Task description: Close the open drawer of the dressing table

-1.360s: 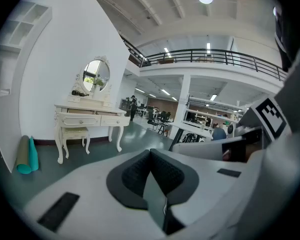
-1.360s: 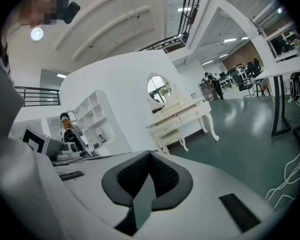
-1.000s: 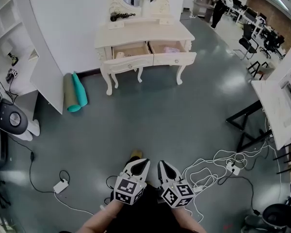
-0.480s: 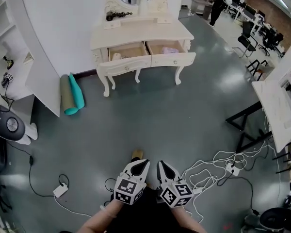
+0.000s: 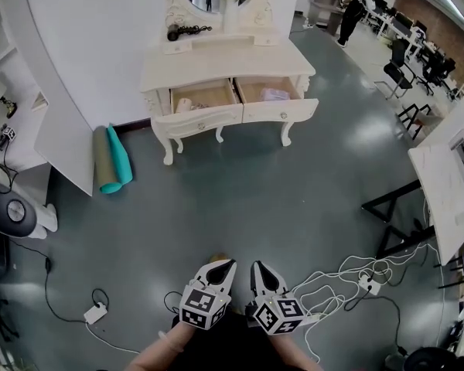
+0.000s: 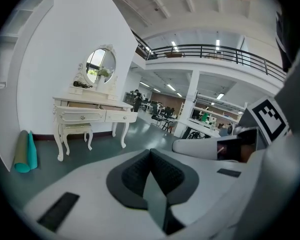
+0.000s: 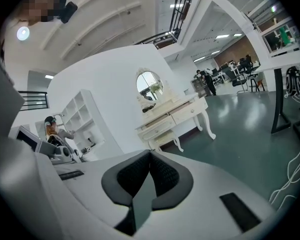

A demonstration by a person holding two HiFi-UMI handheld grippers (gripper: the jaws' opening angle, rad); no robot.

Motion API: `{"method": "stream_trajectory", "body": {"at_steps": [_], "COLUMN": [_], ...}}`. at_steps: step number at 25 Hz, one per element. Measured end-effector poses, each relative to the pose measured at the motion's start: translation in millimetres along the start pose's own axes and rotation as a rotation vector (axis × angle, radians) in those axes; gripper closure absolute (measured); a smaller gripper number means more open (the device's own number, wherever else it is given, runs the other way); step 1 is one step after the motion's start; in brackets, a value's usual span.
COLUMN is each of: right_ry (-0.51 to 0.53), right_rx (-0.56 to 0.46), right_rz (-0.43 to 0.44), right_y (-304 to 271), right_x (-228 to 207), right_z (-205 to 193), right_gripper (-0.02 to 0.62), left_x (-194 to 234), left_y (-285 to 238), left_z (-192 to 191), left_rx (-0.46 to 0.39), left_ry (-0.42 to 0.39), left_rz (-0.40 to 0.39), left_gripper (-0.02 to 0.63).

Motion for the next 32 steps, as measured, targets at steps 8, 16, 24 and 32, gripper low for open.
{"method": "stream_trajectory", "body": {"at_steps": [8,16,24,32], "right_ry": [0.014,0.026,0.042,0.035], "right_rx": [0.007,-0.009,-0.004,-0.003], "right_rz": [-0.003,-0.005,-0.018,-0.045], "right_y": [-59,-109,-147,-178], "right_x": [2,11,17,21], "right_z": [31,57,69,79], "right_gripper": [0.569,0.569,0.569,0.569], "left_x": [50,92,123,151], "left_y": [-34,-55,-72,-82], "left_z": [37,67,90,107], "left_rx": [-0.005,0.001,0.005,0.018], "left_ry": [0.048,0.056,0.048,0.038], "left_rz": [0.002,-0.002,-0.027,-0.044], "left_gripper": [0.586,0.586,0.586,0.586]}}
Point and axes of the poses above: the fingertips, and each gripper's own axes: y backward along the fingers, x to its left, z out of its top, the point moved 4 cm from there along y, backward along the fingers, and after that the axes turned 9 degrees about -z, right-handed, at the moved point
